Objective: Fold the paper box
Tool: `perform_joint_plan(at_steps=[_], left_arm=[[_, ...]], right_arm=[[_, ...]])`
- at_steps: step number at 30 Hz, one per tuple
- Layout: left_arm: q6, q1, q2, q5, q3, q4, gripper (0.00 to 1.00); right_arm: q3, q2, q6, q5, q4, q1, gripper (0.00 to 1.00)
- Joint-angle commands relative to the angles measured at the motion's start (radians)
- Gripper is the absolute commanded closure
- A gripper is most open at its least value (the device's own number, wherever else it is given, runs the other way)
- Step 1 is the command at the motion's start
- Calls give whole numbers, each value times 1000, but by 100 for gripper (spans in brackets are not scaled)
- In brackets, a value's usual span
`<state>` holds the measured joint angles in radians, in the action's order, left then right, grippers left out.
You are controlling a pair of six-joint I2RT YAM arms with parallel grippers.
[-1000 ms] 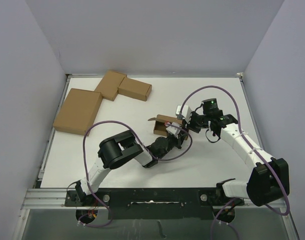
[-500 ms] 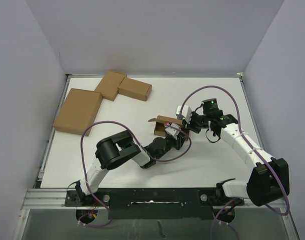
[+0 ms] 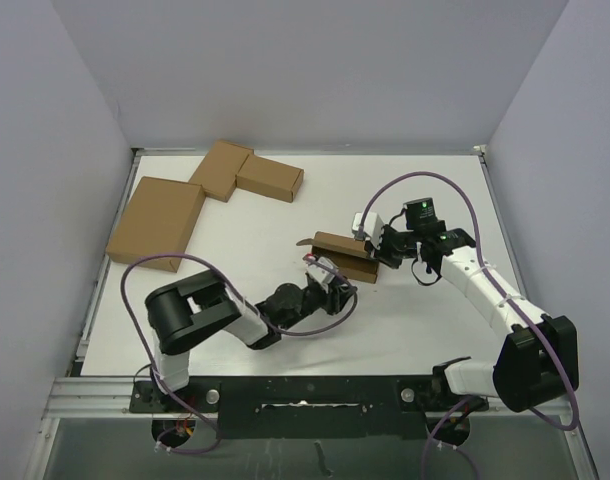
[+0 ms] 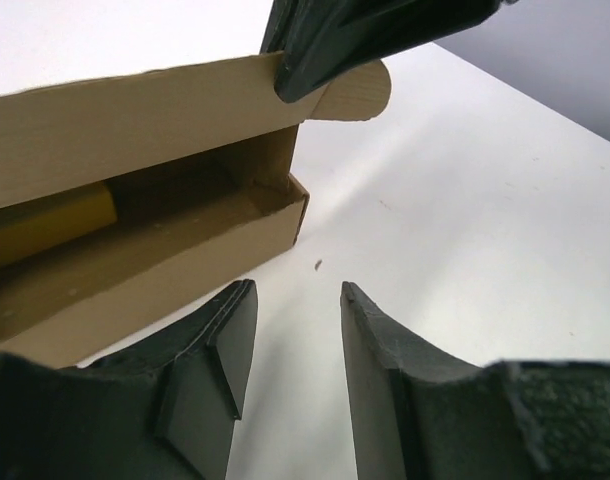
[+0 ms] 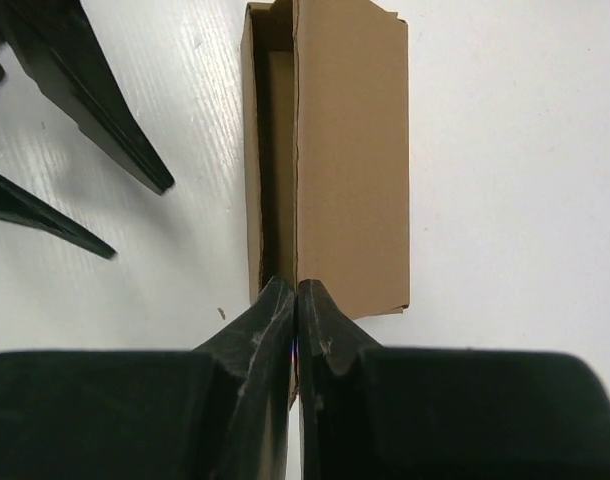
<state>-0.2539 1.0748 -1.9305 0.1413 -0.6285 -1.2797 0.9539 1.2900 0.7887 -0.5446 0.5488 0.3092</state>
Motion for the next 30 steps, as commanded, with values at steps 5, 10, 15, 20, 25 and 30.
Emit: perform_joint_plan(at_steps=[5,10,15,20,25,30], left_arm=[[-6,-8,505,-4,144,318,60],[-51,-99,770,11,118,669,57],[-103,-229,859,-49,74,821,54],[-151,-340,750,-153,-30,907,53],[-154,-377,583,-210,-109,908,53],[-126,-397,451,-238,-205,946,53]], right_arm=[[17,14,78,-79,59,-6,97],[10,22,124,-105,93,-10,97],[6,36,154,-116,115,-7,97],[7,52,173,-118,133,-7,97],[13,86,203,-130,174,-6,95],[34,135,228,-130,217,1,91]])
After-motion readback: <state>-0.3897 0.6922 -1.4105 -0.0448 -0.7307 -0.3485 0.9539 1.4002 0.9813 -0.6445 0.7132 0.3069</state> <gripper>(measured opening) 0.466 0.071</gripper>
